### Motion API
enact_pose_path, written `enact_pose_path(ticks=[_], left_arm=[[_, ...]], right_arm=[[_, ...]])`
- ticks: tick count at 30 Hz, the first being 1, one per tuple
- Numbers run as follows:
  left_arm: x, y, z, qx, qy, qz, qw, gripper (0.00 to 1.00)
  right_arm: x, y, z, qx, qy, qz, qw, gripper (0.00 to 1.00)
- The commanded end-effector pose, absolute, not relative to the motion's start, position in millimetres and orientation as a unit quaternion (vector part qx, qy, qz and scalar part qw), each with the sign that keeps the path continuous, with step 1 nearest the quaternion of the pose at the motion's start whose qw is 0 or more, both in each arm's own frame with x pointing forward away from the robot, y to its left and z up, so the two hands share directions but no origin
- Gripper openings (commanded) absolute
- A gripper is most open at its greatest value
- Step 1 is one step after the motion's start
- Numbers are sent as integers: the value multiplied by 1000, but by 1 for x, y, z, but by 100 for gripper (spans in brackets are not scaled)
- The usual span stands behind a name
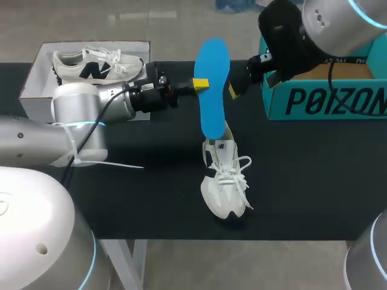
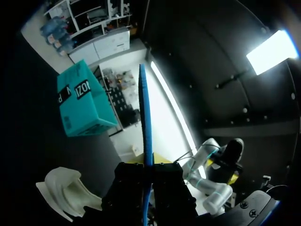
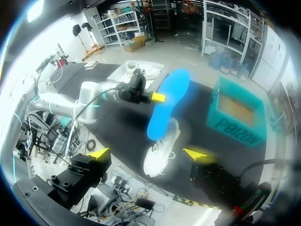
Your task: Take the shoe out of the shoebox, open the shoe tongue, remove and reinsert the insole, then place the shoe into the shoebox
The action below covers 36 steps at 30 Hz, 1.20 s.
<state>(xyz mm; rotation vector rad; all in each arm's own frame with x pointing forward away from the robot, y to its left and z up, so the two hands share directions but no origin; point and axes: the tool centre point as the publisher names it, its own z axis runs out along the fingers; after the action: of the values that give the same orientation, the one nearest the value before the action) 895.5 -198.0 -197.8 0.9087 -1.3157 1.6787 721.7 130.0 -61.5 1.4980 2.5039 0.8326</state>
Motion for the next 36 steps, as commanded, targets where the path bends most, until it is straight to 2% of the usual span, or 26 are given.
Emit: enact_pose_path(ticks=[1,21,28,36], left_arm=[[895,-198,-198,360,-520,664,399,0],[895,-198,-198,360,-520,664,399,0],[879,-192,-172,228,-614,698,290,0],[863,-184,-169,132,-684,690,196,0]], right_arm=[[722,131,-63,493,824,274,53,100],[722,131,-63,493,824,274,53,100],[722,131,-63,493,824,274,53,100],[722,131,-63,493,824,274,53,100]])
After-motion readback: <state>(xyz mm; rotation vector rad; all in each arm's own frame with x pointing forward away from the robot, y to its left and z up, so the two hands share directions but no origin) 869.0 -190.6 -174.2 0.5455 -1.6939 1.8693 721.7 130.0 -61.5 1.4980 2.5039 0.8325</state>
